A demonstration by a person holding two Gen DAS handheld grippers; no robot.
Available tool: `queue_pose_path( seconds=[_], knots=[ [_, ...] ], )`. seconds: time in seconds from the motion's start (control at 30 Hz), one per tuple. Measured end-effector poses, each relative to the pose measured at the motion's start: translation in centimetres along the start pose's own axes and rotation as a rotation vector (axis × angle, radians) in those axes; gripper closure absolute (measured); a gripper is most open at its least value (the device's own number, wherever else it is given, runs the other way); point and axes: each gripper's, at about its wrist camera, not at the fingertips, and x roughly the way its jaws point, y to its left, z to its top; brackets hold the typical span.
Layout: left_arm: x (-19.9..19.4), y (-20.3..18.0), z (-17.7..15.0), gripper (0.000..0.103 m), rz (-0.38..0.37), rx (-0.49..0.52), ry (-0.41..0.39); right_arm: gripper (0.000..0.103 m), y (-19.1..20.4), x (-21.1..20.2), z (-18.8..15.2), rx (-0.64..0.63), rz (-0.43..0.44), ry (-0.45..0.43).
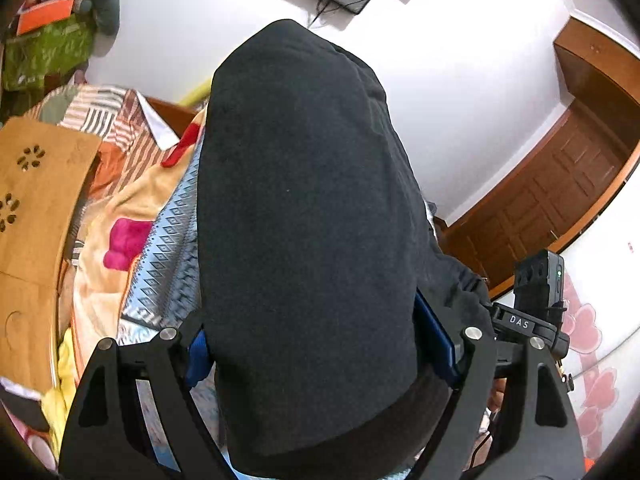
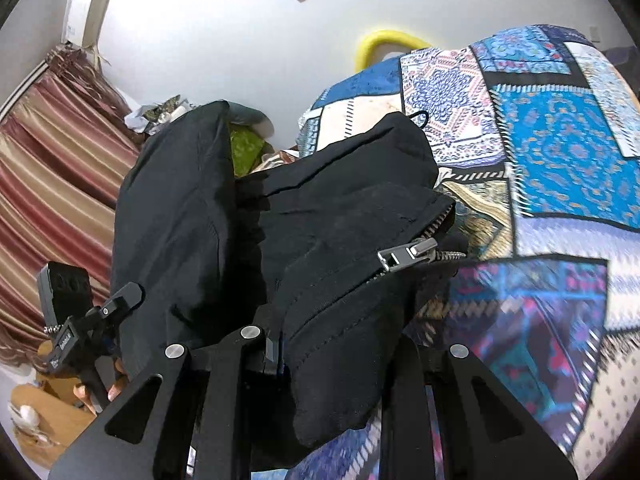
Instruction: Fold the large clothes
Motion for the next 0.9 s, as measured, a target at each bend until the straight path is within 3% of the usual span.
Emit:
queue_pose_path(
  seconds=[0.1,0.2,0.27,0.33,0.4,0.53,0.73,0.9],
  knots=[
    [3.4,3.6,-0.3,0.018,0.009,-0.038,0.041,0.084,-1.6,3.9,0.7,0.027,-0.023,0.032],
    [7.7,7.2,-1.3,0.018,0.086,-0.12,0.12,0.084,-4.5,9.0,0.3,0.084,-0.056,0.108],
    [10.7,9.8,-2.5,0.018,0.176,-0.188,0.202,0.084,-7.0,12.5,-0.7,0.147,-0.083,0.182],
    [11.2,11.4,-3.4,0.015,0.161,-0.213,0.173,0.082,-8.2,14.1,-1.8,0.157,-0.091,0.196],
    [10.1,11.3,-3.7,0.015,0.133,-0.22,0.153,0.077,-8.0,13.8,-2.0,0.109,-0.096,0.173],
    [7.8,9.5,-4.6,0.015,0.217,-0.189,0.135,0.07,-7.1,12.2,-2.0,0.011,-0.157,0.208],
    [3.7,5.1,-5.6,0.015,0.409,-0.019,0.112,0.064,-6.5,5.7,-3.2,-0.046,-0.22,0.169],
    [-2.0,-0.9,-7.2,0.015,0.456,0.117,0.041,0.064,-3.1,-0.6,-3.4,-0.167,-0.24,0.085]
  ],
)
